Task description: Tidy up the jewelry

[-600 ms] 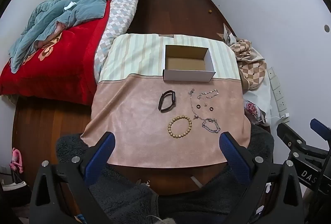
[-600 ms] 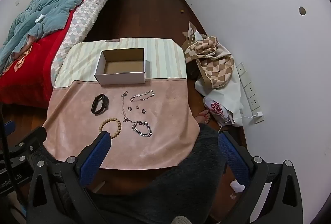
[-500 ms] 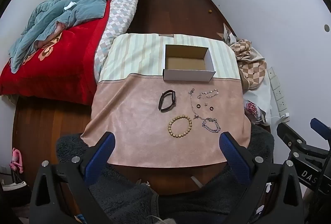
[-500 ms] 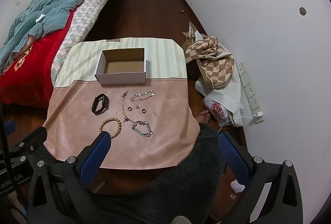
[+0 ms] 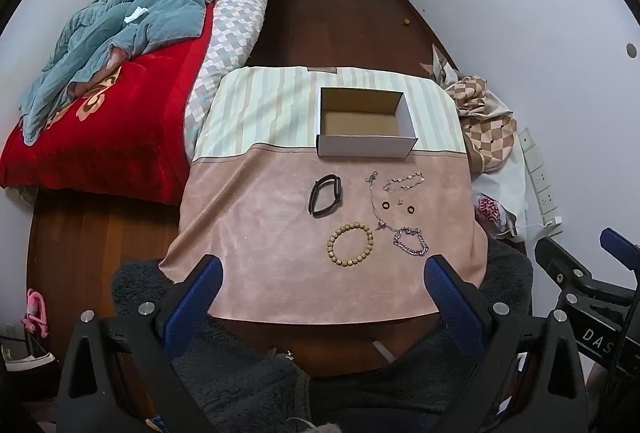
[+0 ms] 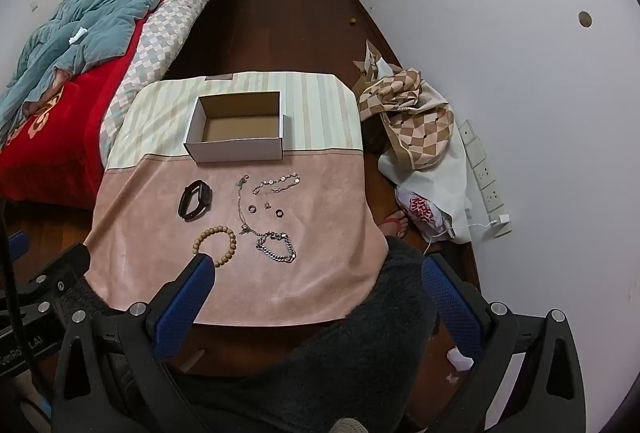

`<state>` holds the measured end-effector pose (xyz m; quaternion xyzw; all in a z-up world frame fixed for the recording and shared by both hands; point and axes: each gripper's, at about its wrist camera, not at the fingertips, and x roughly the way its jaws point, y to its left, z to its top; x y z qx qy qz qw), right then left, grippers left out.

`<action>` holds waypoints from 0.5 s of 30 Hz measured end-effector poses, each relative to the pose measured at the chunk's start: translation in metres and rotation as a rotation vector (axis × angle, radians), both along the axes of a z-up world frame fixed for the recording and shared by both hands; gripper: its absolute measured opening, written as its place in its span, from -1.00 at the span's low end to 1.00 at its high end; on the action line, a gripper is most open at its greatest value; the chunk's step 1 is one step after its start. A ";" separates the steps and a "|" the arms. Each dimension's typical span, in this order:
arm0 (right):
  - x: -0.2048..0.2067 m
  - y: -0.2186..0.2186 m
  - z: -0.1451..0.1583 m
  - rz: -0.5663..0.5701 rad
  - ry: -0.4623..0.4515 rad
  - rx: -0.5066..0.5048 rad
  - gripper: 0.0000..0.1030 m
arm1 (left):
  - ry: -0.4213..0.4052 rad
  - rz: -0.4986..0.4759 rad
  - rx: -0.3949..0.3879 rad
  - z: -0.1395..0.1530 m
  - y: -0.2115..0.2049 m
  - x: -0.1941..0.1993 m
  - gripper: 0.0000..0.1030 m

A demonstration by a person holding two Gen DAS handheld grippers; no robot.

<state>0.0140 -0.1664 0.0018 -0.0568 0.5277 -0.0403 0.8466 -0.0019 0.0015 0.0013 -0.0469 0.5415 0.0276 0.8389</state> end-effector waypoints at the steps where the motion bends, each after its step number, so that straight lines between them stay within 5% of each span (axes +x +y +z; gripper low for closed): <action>1: -0.001 0.002 -0.001 0.000 0.000 0.000 1.00 | 0.000 0.000 0.000 0.000 0.000 0.000 1.00; 15: -0.002 -0.006 0.006 0.000 -0.010 0.000 1.00 | 0.004 -0.008 0.006 -0.001 -0.005 0.000 1.00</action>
